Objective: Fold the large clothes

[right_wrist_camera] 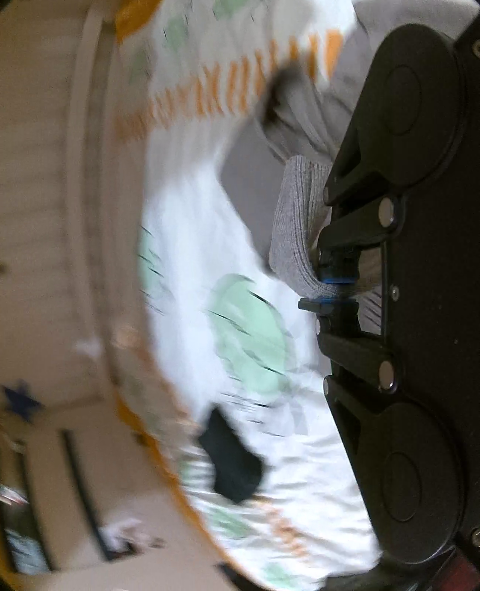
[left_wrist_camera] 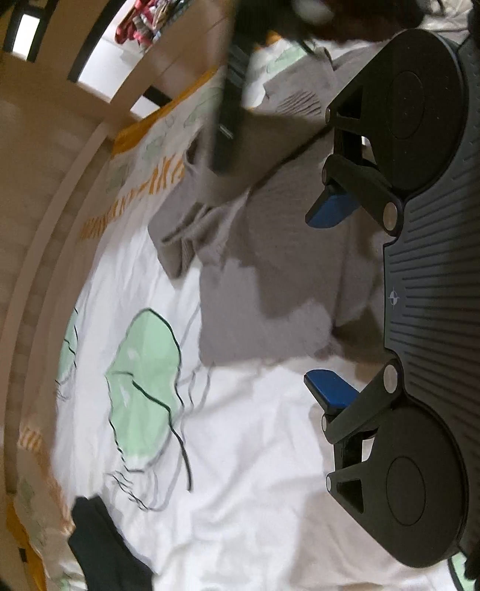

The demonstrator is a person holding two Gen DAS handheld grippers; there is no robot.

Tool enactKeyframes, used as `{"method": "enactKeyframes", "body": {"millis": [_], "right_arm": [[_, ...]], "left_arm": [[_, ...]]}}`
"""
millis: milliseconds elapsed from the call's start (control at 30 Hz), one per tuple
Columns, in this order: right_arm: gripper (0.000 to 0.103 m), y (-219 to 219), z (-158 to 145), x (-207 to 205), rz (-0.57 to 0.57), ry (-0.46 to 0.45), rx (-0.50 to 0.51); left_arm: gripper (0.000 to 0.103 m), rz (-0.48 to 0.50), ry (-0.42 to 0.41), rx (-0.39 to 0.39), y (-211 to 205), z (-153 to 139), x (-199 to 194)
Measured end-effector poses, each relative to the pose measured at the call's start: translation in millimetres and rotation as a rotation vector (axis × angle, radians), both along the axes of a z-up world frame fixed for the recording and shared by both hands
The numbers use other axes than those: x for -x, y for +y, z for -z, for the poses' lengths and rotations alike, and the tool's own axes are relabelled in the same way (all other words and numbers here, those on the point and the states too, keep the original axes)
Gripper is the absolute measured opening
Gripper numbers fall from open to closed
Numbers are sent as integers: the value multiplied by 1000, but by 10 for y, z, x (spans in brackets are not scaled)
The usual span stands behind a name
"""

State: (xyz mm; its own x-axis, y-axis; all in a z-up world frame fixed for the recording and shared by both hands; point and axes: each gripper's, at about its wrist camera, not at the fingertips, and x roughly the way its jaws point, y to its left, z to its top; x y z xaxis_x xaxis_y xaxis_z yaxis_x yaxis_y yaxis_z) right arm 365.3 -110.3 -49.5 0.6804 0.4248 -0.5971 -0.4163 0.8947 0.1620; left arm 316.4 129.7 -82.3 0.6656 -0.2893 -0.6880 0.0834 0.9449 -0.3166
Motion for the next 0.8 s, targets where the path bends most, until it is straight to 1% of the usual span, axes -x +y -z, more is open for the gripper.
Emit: {"method": "enactKeyframes", "body": {"millis": [67,100,133,167,200,267,333,400,500,567,600,667,800], "right_arm": [[18,183,216,49,-30,14,55],[22,240,292,79,-43,14,69],[23,291,333,121,-63,13,75],[38,327,383,144,-93,15,76],[56,320,410,185,-114,15,71],[68,215,381,301,-147,-12,33],[68,124,332,399,-139,-43,17],[69,-78,289,505,-113,-59,12],[69,-344,311,622,-64,-60,18],[70,-502,356,686,-25,-58,33],[70,-590,387,721,-5,-52,36],[70,-742,450,763,34,-27,25],[70,-1015,508,876,104,-7,-21]], "left_arm": [[84,-8,5,16,65,8,13],[84,-9,4,18,84,4,16],[84,-8,2,17,95,1,23],[84,-4,-4,15,101,-4,24],[84,2,-12,15,97,-20,24],[84,19,-33,22,90,-56,50],[84,36,-51,31,36,-94,46],[84,59,-60,42,-54,-109,15],[84,90,-58,49,-235,-104,-50],[84,118,-55,40,-383,-79,-94],[84,130,-55,27,-460,-63,-110],[84,150,-60,-23,-635,-33,-153],[84,178,-80,-149,-928,56,-264]]}}
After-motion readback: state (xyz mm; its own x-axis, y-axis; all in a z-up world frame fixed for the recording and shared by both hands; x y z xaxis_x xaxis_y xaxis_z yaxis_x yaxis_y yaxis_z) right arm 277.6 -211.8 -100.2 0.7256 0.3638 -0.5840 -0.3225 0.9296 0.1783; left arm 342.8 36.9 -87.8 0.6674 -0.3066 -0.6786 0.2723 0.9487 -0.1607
